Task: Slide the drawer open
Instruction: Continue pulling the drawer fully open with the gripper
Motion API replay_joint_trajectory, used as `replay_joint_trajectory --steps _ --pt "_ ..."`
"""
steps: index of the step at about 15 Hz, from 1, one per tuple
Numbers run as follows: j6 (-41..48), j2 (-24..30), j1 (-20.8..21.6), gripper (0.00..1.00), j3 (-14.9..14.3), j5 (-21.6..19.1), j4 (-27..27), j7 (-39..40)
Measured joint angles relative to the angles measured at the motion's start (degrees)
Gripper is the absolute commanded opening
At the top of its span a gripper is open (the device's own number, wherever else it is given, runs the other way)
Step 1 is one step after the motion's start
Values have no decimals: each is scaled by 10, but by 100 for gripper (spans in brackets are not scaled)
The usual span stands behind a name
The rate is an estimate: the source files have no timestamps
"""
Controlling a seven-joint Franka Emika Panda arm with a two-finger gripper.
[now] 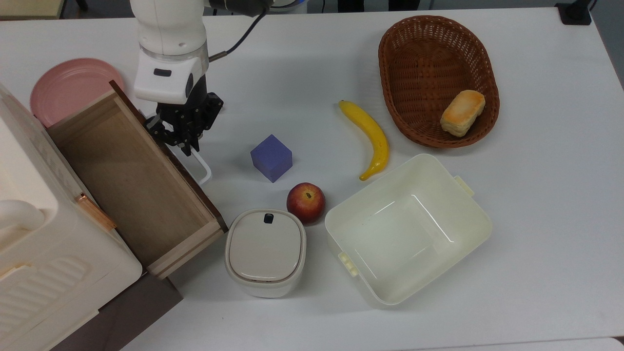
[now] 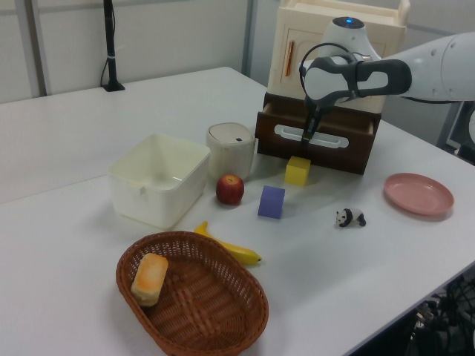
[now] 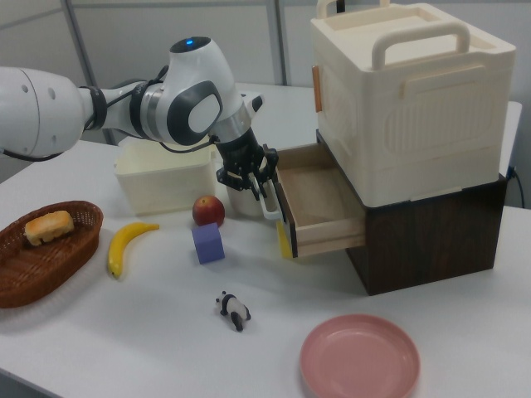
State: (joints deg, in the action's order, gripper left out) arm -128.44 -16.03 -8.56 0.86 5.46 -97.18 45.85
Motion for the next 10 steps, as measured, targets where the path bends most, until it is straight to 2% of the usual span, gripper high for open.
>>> replay_joint_trajectory --steps 10 --pt "0 0 3 10 1 0 -8 -1"
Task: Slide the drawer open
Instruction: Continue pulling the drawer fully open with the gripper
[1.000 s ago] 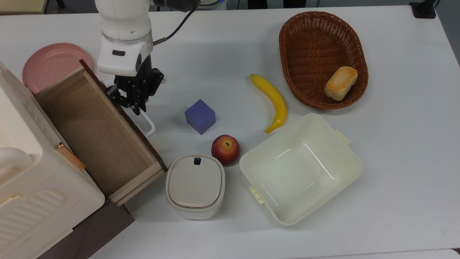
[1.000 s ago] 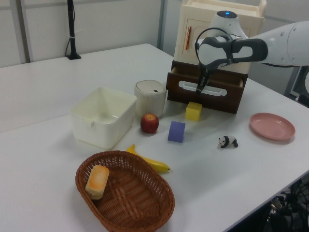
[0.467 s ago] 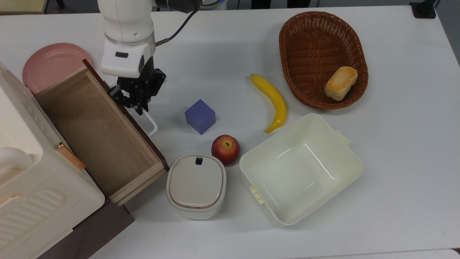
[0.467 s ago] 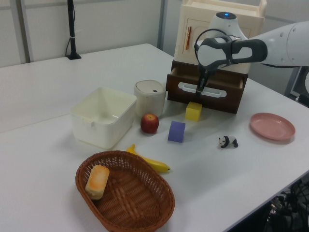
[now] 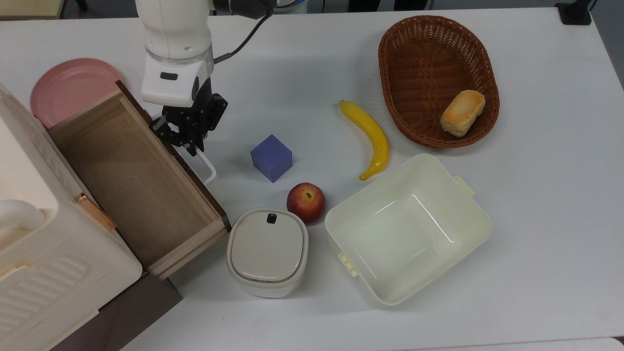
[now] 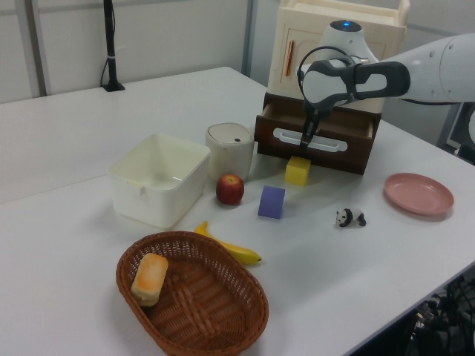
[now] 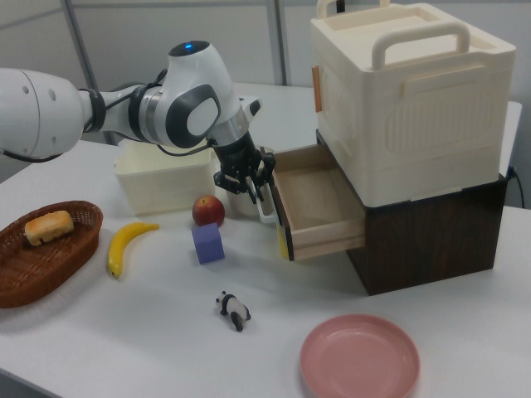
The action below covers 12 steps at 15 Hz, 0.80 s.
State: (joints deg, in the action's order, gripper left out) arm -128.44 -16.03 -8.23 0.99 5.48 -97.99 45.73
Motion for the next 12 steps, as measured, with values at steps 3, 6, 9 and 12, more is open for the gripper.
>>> replay_joint_trajectory --steps 3,6,9,12 --pt "0 0 0 10 0 0 -1 0" --pt "0 0 1 10 0 0 -1 0" --pt "0 0 1 10 0 0 -2 0" --pt "0 0 1 51 0 0 -2 0"
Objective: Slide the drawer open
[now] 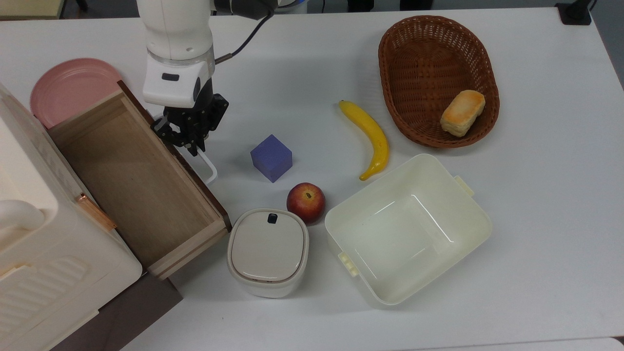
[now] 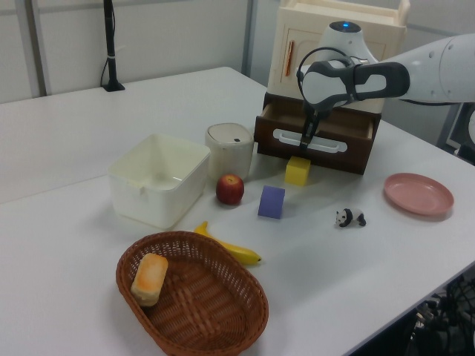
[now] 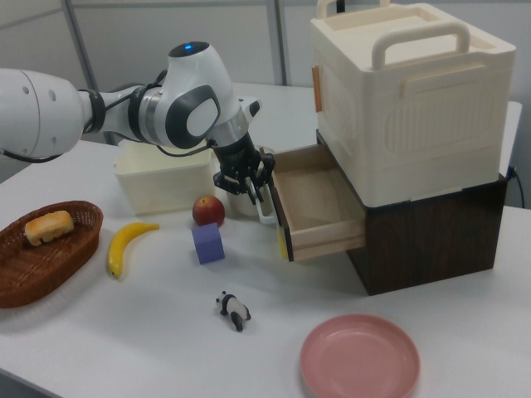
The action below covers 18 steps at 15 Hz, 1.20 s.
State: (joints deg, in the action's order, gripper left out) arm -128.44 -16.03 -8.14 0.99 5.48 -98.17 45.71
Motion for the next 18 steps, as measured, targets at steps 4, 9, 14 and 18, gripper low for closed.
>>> replay_joint_trajectory --steps 4,9,14,18 --pt "0 2 7 100 2 0 1 -23" --pt "32 6 10 100 4 -1 8 -37" --pt "191 29 11 100 22 -2 55 -101" --pt "304 80 11 100 29 -10 66 -200"
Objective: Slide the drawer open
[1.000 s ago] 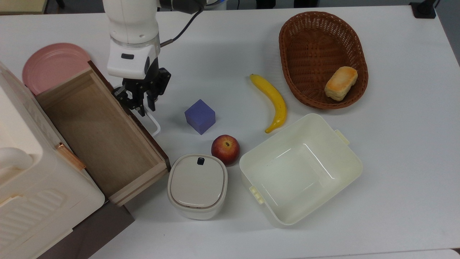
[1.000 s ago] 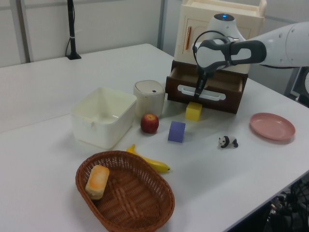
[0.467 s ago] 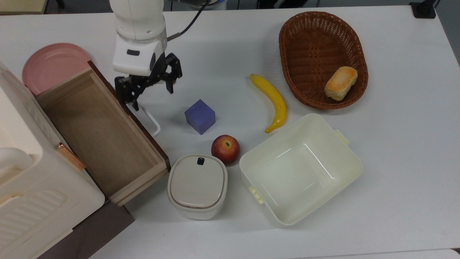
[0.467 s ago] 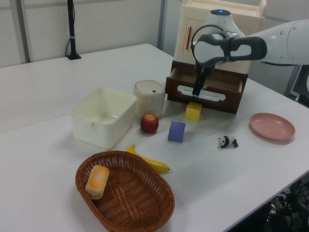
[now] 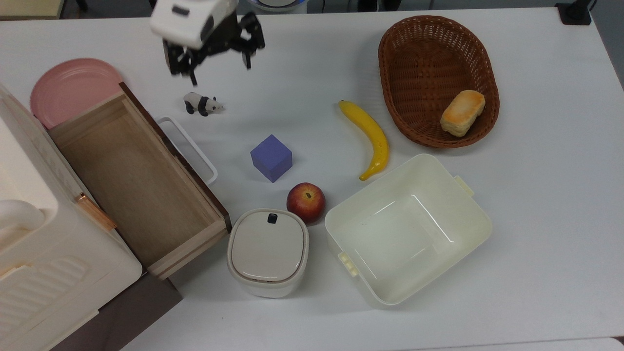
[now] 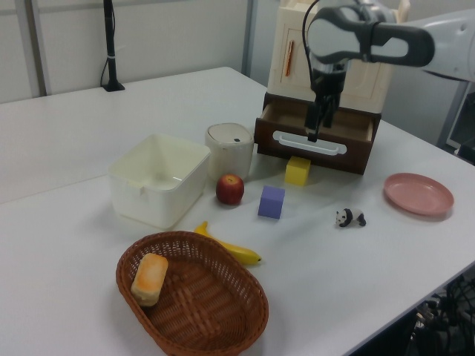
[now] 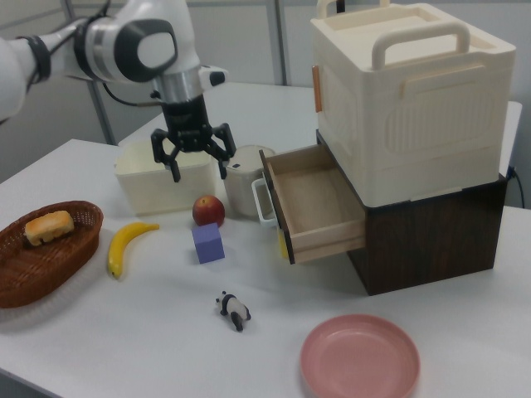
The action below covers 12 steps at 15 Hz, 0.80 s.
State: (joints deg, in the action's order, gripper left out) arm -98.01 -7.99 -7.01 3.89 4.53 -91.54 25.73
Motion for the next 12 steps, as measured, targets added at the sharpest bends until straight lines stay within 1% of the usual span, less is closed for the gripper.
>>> replay_joint_trajectory --steps 1,2,4,5,7,8,10,12 --pt "12 11 0 100 0 -7 0 -34" --pt "22 24 1 100 0 -17 0 -92" --pt "36 38 11 100 0 -21 0 -222" --pt "36 40 15 100 -1 -21 1 -257" --pt "36 43 18 100 -7 -21 10 -297" --pt "36 45 20 100 -12 -22 13 -303" --pt "36 48 28 100 -35 -54 14 -307" --pt "37 53 39 100 -54 -69 14 -307"
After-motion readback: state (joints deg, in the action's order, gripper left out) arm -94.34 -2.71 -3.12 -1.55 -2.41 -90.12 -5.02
